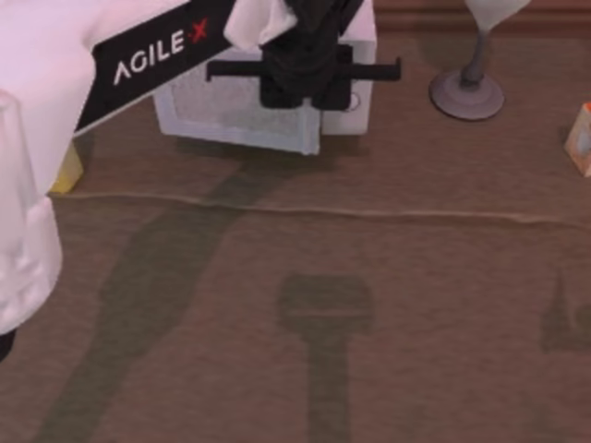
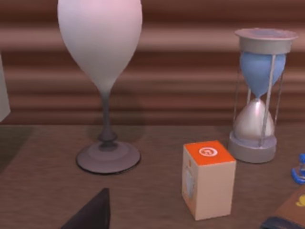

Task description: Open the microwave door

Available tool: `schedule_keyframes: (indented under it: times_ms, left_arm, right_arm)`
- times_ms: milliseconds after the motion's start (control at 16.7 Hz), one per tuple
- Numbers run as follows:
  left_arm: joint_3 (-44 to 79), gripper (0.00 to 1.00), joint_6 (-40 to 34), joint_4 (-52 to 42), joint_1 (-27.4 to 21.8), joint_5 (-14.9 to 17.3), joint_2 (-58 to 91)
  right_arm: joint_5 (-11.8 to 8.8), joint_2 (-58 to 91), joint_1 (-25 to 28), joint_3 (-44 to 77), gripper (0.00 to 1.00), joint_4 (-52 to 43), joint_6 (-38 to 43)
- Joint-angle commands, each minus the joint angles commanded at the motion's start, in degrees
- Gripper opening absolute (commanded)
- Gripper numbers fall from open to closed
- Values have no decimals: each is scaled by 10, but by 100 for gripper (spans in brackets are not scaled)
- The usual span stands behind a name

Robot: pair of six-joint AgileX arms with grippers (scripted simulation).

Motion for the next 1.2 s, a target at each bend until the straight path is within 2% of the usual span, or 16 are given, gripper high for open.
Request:
schedule_keyframes:
  times_ms: [300,660,1200]
  left_arm:
    - [-8,0,4,6,-3,6,-5]
    - [-87,0,52,46,5,25,-54]
    - [-91,0,55,48,5,27,-57]
  right_arm:
    - [0,0,0,0,100,0,0]
    - [0,0,0,0,100,0,0]
    - [0,0,0,0,100,0,0]
